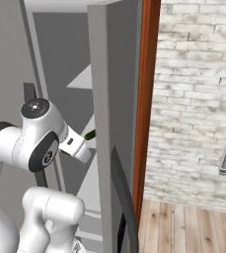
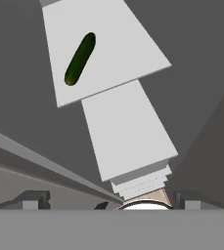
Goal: Take the avocado and cucumber out of the freezer and place them in the tupperware container on the counter. Then put the tupperware containing the vegetables back in the freezer.
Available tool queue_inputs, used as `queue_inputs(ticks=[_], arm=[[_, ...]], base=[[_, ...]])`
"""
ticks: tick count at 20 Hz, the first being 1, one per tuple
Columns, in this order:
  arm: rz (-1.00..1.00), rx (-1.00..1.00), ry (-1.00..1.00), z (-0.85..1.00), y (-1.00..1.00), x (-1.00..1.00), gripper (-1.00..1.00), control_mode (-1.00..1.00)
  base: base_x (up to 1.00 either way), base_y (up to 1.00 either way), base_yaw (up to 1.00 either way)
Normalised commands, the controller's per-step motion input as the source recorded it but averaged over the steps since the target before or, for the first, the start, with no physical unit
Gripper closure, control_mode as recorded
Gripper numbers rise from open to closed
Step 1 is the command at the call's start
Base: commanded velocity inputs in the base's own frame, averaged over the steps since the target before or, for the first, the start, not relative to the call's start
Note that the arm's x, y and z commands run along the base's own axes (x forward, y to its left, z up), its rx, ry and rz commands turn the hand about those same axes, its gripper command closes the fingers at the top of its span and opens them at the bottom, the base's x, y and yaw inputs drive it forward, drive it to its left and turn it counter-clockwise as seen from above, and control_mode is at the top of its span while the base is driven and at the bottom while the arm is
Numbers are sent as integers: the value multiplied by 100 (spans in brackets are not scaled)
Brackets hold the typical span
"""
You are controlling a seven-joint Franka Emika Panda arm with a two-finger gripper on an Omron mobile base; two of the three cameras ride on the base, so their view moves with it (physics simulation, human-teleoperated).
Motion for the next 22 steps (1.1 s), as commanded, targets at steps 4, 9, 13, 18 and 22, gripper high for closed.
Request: queue_inputs(ticks=[4,9,13,18,22], arm=[[0,0,0,0,0,0,-100,100],[0,0,0,0,0,0,-100,100],[0,-2,0,0,-20,5,-100,-100],[0,-5,-4,0,-33,37,-100,-100],[0,0,-10,0,-11,57,-100,-100]], base=[[26,-76,0],[21,-67,0],[2,-24,0],[0,0,0],[0,0,0]])
